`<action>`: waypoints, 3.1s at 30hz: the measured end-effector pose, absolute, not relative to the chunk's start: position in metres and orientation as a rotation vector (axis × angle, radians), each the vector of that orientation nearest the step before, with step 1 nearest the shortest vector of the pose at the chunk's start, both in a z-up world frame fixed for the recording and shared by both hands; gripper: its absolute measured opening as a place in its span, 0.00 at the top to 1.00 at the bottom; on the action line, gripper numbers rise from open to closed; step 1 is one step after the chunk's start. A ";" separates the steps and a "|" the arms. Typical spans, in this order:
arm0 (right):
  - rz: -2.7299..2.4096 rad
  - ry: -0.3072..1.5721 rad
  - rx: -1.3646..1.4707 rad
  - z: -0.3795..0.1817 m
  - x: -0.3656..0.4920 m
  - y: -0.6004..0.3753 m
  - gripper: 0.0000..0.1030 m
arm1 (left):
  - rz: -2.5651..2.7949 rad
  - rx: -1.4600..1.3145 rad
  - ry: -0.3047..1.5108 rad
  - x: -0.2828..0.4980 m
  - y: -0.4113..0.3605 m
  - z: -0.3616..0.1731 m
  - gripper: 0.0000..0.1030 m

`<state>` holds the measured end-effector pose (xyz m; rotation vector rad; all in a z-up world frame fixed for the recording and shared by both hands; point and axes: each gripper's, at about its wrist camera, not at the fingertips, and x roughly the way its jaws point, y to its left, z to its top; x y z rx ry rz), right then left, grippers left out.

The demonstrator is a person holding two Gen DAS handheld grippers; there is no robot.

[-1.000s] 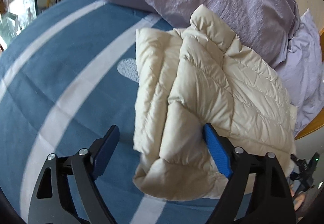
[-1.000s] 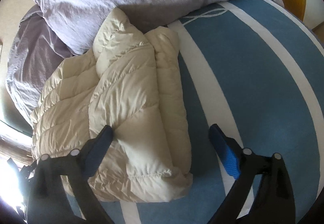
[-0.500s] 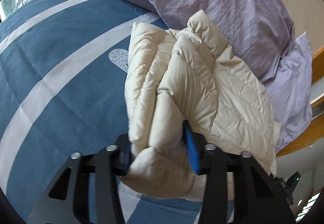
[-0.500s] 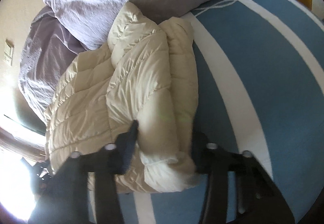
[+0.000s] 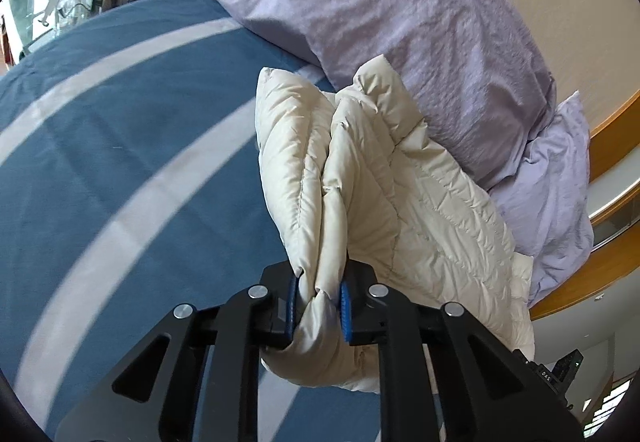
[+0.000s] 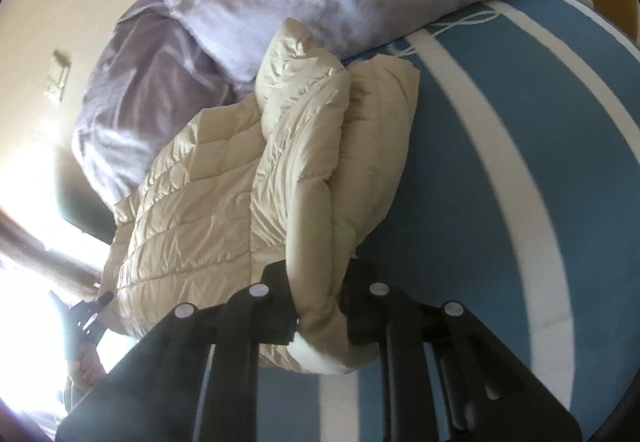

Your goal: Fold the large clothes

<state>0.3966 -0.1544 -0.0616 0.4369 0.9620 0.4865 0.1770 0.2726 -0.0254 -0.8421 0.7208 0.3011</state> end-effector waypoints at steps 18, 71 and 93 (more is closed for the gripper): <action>0.555 0.990 0.221 -0.059 0.322 -0.116 0.64 | 0.341 -0.858 0.743 0.103 0.306 -0.037 0.78; 0.443 0.843 -0.127 -0.082 0.326 -0.017 0.33 | 0.085 -1.003 0.498 0.141 0.275 0.051 0.80; 0.469 0.842 -0.103 -0.082 0.330 -0.020 0.31 | -0.365 -0.866 0.668 0.240 0.067 0.085 0.80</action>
